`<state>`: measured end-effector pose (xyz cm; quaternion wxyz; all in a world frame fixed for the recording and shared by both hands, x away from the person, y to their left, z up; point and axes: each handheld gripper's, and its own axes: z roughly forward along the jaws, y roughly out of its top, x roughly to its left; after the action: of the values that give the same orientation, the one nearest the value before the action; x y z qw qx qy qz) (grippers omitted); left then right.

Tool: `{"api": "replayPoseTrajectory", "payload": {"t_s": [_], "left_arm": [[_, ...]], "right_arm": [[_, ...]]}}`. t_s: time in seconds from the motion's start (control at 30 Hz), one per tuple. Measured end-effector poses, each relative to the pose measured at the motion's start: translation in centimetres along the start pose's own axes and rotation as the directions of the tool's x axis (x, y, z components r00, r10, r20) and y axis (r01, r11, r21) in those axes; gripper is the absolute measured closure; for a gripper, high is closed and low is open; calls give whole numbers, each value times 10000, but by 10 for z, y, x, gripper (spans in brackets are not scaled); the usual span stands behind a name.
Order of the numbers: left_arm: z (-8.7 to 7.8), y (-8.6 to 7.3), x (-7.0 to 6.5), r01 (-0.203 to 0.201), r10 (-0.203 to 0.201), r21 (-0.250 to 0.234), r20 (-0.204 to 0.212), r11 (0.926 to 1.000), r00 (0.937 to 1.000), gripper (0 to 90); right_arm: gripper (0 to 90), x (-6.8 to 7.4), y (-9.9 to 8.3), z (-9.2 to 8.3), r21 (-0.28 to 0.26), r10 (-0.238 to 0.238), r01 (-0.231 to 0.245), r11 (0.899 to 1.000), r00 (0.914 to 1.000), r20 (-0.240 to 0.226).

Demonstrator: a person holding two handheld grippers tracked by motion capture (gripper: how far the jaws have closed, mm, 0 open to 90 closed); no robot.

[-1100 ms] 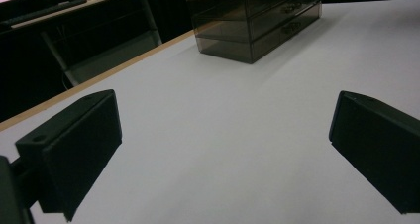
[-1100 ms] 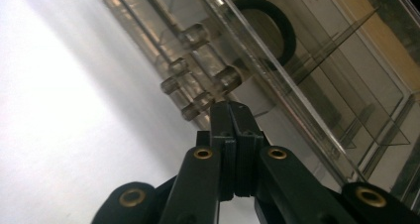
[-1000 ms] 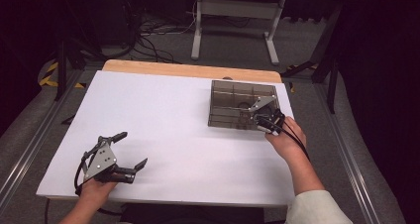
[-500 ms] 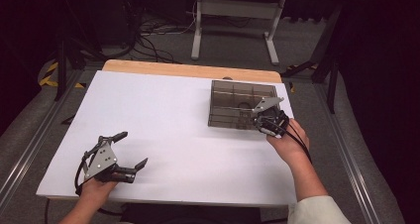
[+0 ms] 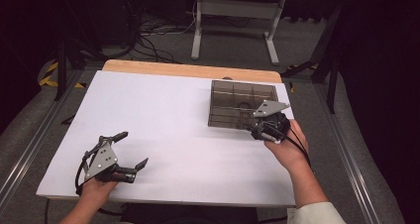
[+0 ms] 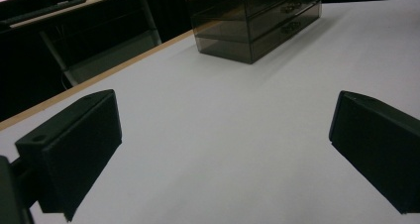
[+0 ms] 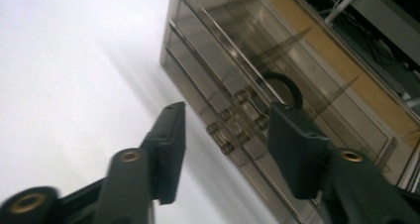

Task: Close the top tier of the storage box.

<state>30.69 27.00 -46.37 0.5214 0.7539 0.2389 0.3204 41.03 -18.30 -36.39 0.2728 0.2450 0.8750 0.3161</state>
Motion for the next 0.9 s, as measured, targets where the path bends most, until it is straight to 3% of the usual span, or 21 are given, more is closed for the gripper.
{"api": "replayPoseTrajectory", "payload": {"t_s": [0.23, 0.53, 0.63, 0.77, 0.83, 0.9], "left_arm": [[-1, 0, 0, 37, -37, -30, 3, 10000, 10000, 7], [0, 0, 0, 34, -34, -24, -9, 10000, 10000, 7], [0, 0, 0, 20, -20, -20, -5, 10000, 10000, 7], [0, 0, 0, 20, -20, -24, -7, 10000, 10000, 7], [-1, 0, 0, 47, -47, -37, 14, 10000, 10000, 8], [-1, 0, 0, 30, -30, -28, 18, 10000, 10000, 7]], "right_arm": [[333, 7, -4, -15, -1148, 433, -499, 9921, 9973, -598], [155, 24, -13, -23, -2537, 537, -818, 9638, 9918, -1158], [96, 30, -19, -21, -2968, 613, -1043, 9492, 9867, -1508], [53, 34, -23, -17, -3159, 638, -1235, 9407, 9791, -1930], [26, 38, -28, -13, -3358, 635, -1405, 9314, 9710, -2303], [19, 41, -31, -11, -3472, 653, -1474, 9261, 9692, -2374]]}}
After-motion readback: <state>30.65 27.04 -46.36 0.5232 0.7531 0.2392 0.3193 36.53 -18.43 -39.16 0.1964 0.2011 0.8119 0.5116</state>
